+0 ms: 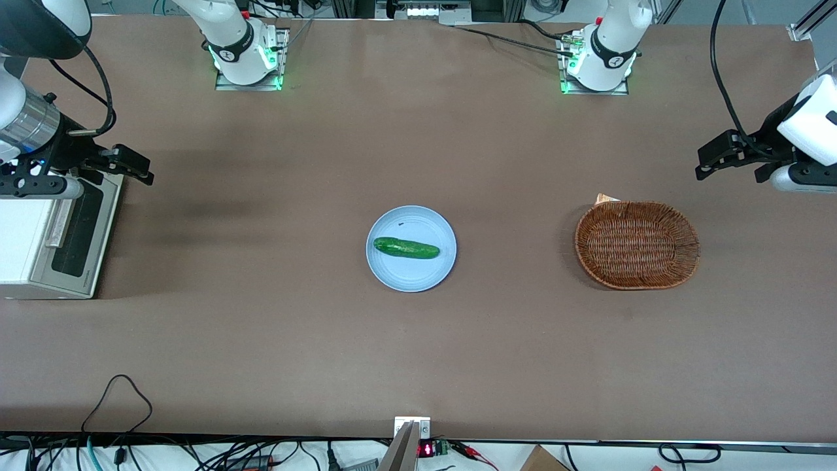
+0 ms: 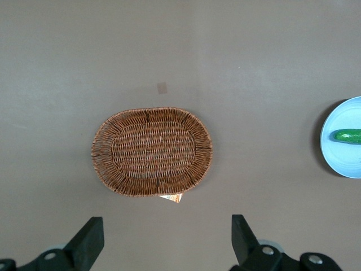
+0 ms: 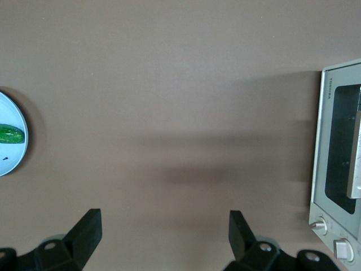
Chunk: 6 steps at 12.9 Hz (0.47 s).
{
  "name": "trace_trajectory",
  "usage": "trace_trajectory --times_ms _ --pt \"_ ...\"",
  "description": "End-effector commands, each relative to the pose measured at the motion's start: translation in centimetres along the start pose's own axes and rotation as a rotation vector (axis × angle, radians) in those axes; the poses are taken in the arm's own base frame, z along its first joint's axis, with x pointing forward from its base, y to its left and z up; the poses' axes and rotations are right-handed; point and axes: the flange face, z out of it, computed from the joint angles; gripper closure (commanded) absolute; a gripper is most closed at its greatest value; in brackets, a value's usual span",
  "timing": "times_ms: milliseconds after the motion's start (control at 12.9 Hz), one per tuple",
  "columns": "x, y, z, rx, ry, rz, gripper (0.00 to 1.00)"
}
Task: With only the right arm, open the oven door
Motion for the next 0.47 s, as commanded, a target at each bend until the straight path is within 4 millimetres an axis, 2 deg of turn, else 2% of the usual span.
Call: trace_trajectory --times_ms 0,389 --pt "-0.69 -0.17 -0.2 0.004 0.012 -0.016 0.0" --pt "-0.97 0.07 -0.44 0.004 -0.005 -0.017 0.0"
